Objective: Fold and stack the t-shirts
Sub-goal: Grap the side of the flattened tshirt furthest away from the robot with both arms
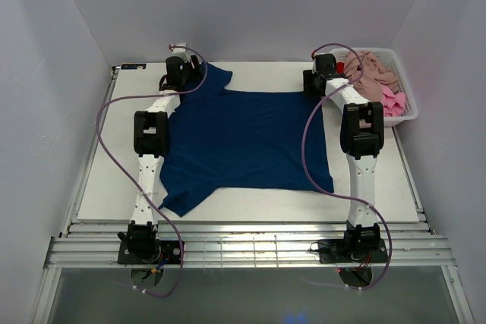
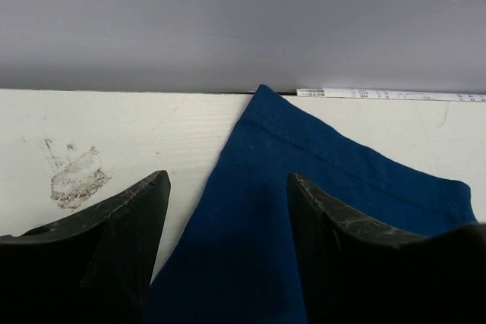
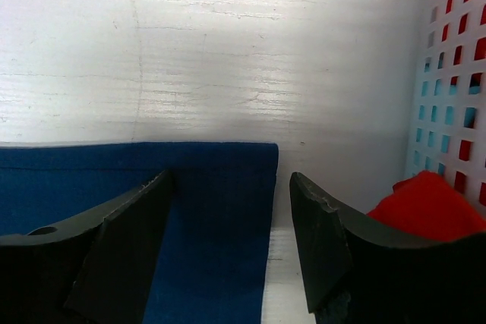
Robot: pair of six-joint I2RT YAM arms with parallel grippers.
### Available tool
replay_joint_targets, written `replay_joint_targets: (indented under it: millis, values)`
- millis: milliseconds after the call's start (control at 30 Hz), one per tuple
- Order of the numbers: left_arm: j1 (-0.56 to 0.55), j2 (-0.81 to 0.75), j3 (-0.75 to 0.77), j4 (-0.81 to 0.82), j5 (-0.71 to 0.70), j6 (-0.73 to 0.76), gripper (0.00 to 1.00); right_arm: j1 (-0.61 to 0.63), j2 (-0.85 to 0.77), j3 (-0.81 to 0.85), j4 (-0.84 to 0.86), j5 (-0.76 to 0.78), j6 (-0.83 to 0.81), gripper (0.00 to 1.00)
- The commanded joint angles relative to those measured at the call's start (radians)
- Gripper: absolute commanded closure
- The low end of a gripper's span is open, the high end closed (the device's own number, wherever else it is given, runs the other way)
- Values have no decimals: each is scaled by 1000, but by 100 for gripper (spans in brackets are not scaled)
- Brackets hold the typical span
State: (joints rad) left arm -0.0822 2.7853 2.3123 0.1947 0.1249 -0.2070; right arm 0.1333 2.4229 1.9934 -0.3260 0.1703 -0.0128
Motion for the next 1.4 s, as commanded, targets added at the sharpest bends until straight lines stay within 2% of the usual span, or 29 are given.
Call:
replay_joint_targets:
  millis: [0, 133, 267, 367, 400, 433, 500, 567, 600, 667, 767, 867, 900, 967, 1067, 1100, 1167, 1233, 1367]
  values:
    - [1, -4, 42, -17, 18, 6, 27, -18, -1, 13, -51, 101, 5, 31]
    - [1, -1, 50, -34, 27, 15, 30, -20, 1, 18, -51, 107, 5, 31]
    - [1, 3, 53, -49, 18, 20, 39, -20, 16, 19, -59, 78, 37, 35]
    - [1, 3, 49, -57, 12, 23, 43, -23, 31, 38, -80, 61, 40, 48]
    - [1, 2, 45, -55, 12, 24, 45, -23, 31, 38, -81, 49, 39, 58]
    - [1, 0, 45, -55, 12, 26, 48, -23, 31, 39, -81, 40, 37, 63]
    - [2, 0, 45, -57, 16, 27, 52, -24, 33, 45, -87, 18, 39, 75]
    - [2, -3, 45, -58, 19, 29, 57, -26, 36, 53, -93, 6, 39, 82]
    - [2, -3, 45, -58, 19, 27, 60, -26, 38, 53, -99, 2, 39, 89]
    - [5, -10, 36, -58, 31, 23, 69, -26, 39, 56, -102, -6, 37, 92]
    - [5, -36, 1, -51, 22, 9, 74, -26, 33, 48, -107, -25, 34, 92]
    - [4, -104, -78, -17, 31, -15, 64, -24, 31, 41, -108, -32, 30, 91]
    - [4, -130, -112, 47, 42, -20, 60, -26, 31, 38, -108, -34, 21, 91]
    - [4, -191, -169, 98, 53, -34, 58, -26, 33, 35, -107, -31, 17, 91]
    - [4, -204, -128, 103, 70, -52, 46, -24, 33, 30, -114, -38, 17, 92]
    - [4, -211, -105, 101, 85, -61, 36, -24, 31, 30, -113, -43, 17, 91]
    - [6, -213, -85, 100, 100, -83, 27, -24, 27, 19, -110, -49, 17, 90]
    - [4, -211, -71, 91, 105, -94, 23, -24, 22, 13, -108, -46, 17, 90]
    - [2, -207, -82, 58, 107, -104, 23, -24, 10, -4, -107, -51, 17, 89]
